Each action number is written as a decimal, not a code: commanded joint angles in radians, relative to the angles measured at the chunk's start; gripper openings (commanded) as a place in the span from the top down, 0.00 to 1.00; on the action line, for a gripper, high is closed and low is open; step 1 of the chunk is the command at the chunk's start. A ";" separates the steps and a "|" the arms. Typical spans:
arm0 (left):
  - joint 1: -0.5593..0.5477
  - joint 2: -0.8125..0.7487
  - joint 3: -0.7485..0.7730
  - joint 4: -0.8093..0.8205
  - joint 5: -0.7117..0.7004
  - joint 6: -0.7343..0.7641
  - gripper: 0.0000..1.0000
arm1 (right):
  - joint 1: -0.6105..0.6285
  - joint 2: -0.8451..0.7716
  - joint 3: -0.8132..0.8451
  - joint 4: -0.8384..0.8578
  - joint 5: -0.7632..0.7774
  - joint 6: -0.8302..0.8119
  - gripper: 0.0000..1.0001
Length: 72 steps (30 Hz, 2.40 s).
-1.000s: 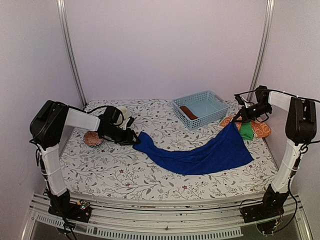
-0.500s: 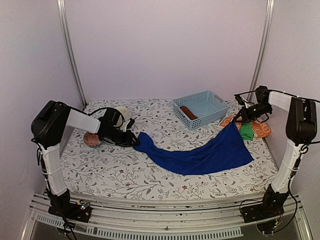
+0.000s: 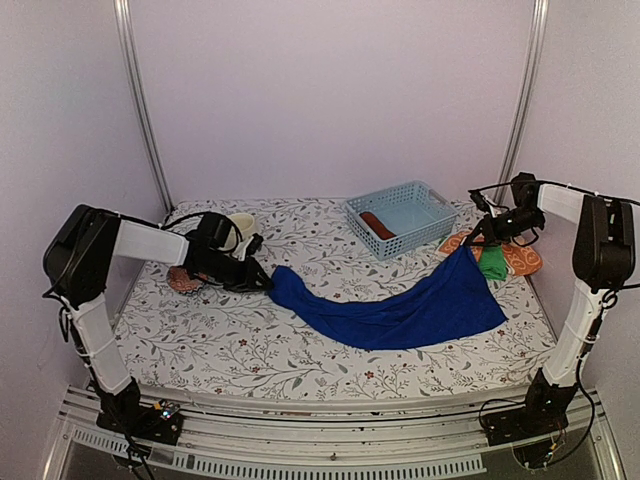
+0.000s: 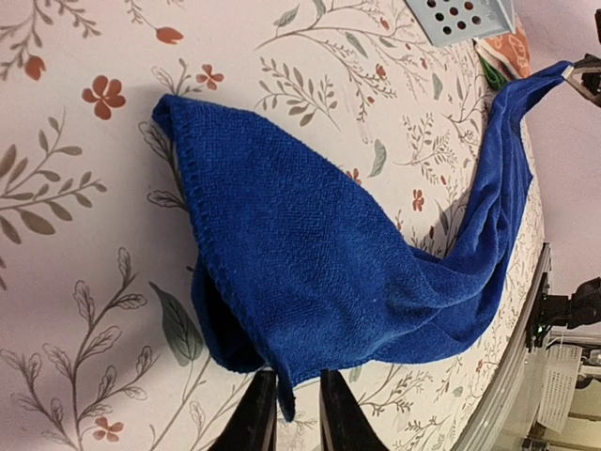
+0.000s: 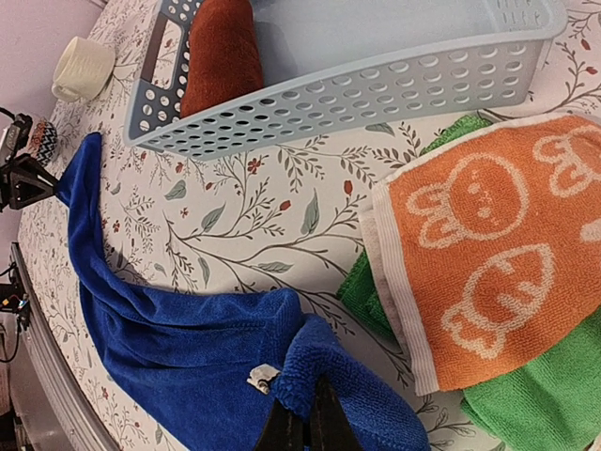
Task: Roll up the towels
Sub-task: Pick up the towel from the center of the board, then flatten out the towel at the center of the board.
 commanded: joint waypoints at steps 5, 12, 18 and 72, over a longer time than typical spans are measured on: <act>0.019 0.027 -0.016 0.049 0.057 -0.035 0.90 | 0.001 -0.042 -0.015 0.014 -0.026 0.004 0.96; 0.018 0.048 -0.020 0.039 0.033 -0.033 0.83 | 0.002 -0.039 -0.022 0.017 -0.029 0.001 0.96; 0.019 0.052 -0.041 0.032 0.014 -0.038 0.77 | 0.001 -0.031 -0.019 0.017 -0.035 0.003 0.96; 0.211 -0.754 0.056 -0.105 -0.104 -0.022 1.00 | -0.014 -0.318 0.307 -0.117 -0.044 -0.038 0.97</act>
